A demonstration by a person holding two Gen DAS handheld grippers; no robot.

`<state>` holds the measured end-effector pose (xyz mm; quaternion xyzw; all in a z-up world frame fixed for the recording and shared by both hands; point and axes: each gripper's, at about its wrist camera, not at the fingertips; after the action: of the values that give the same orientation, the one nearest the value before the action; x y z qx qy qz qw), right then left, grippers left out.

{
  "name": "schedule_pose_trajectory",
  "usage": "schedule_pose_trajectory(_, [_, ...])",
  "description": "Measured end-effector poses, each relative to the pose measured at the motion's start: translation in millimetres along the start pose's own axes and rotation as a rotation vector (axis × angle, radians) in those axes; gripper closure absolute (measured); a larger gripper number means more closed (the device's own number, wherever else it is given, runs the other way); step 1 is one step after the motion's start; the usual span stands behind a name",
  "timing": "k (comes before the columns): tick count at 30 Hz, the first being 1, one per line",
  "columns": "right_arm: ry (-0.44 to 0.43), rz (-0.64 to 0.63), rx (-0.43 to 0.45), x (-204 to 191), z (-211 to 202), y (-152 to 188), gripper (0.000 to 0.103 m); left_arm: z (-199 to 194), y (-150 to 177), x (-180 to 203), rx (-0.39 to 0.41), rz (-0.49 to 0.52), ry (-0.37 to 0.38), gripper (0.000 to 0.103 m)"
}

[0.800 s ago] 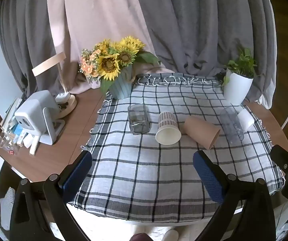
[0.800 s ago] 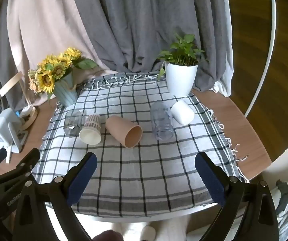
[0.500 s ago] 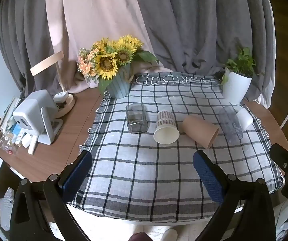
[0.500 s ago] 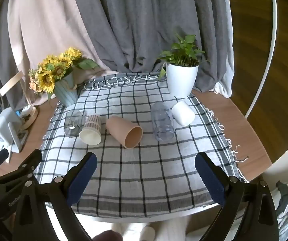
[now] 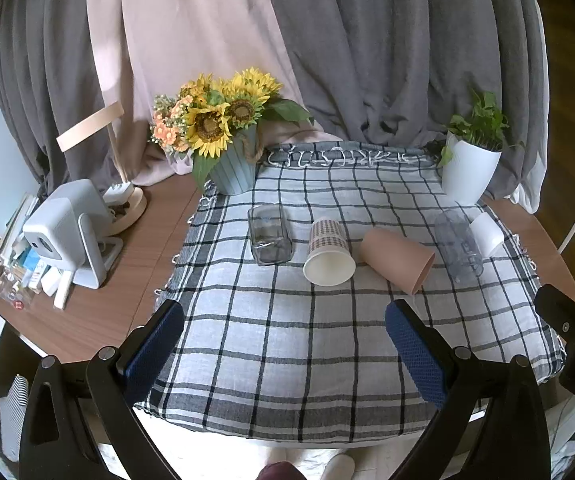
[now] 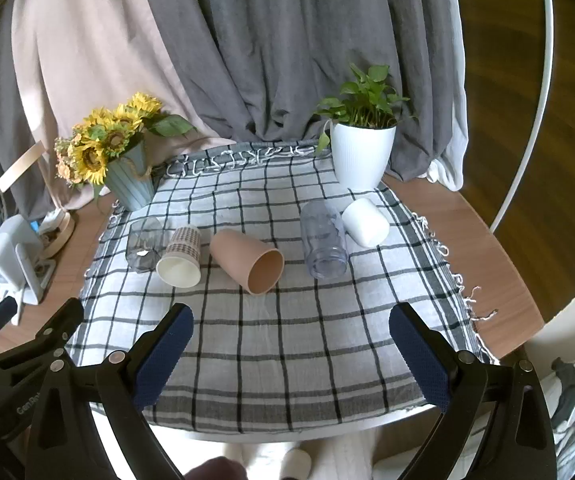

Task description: Flip cup upside down

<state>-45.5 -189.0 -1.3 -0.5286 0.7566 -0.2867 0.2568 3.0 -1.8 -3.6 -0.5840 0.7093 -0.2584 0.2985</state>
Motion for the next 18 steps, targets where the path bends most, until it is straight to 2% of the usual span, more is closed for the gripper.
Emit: schedule_pose_trajectory(18, [-0.002,0.005,-0.005,-0.7,3.8,-2.8,0.004,0.2,-2.4,-0.8,0.002,-0.005,0.001,0.0])
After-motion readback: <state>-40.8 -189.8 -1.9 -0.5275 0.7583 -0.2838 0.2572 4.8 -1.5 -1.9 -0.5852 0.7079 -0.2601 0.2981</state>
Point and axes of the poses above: each gripper's, at about its wrist camera, not at the fingertips, and z roughly the way its jaws point, x to its right, y to its underside, and after that the axes turned 3 degrees about z, right-handed
